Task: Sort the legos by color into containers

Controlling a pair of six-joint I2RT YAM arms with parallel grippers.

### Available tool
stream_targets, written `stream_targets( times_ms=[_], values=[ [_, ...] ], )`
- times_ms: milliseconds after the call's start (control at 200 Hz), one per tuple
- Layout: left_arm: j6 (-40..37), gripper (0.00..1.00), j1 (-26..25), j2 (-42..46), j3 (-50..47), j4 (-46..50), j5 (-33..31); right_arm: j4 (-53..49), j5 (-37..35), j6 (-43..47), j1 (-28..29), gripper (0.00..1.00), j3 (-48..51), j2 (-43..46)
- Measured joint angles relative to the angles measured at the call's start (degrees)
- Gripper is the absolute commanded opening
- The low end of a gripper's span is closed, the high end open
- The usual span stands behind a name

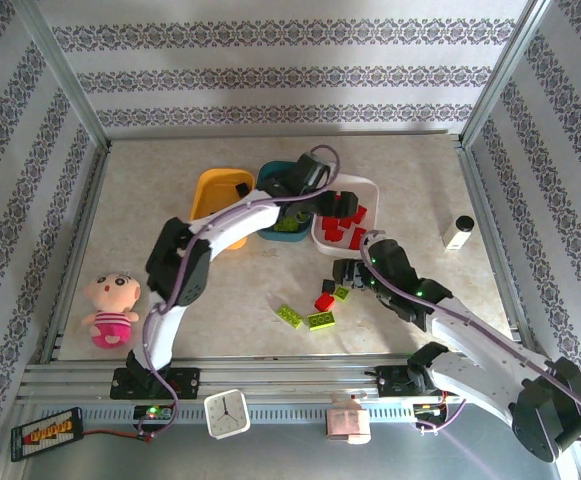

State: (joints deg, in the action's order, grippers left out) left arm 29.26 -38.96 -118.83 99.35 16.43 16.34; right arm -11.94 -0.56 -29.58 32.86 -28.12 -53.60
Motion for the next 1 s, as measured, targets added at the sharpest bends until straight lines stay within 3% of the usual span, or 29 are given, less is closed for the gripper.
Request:
stream_targets(
  times_ms=[240, 460, 745, 884, 999],
  values=[
    [2.80, 0.97, 1.95, 28.50, -33.29, -13.53, -0.98, -0.79, 2.71, 4.13, 11.15, 0.72, -4.13, -11.28],
    [4.50, 1.00, 1.95, 54.66, -57.51, -14.16, -6.27, -2.47, 2.97, 9.81, 21.88, 0.77, -13.49, -24.96],
    [5.97, 1.00, 1.97, 85.46, -66.49, 0.15, -15.61, -7.17, -0.74, 13.79, 27.71, 0.75, -20.94, -37.55],
    [6.99, 1.00, 1.97, 92.59, -67.80, 5.66, -18.32, -9.16, -2.86, 14.78, 29.00, 0.72, -22.38, -40.63],
    [7.74, 1.00, 1.97, 94.23, -69.26, 8.55, -19.50, -10.12, -3.50, 15.02, 30.40, 0.63, -23.85, -43.15]
  ],
)
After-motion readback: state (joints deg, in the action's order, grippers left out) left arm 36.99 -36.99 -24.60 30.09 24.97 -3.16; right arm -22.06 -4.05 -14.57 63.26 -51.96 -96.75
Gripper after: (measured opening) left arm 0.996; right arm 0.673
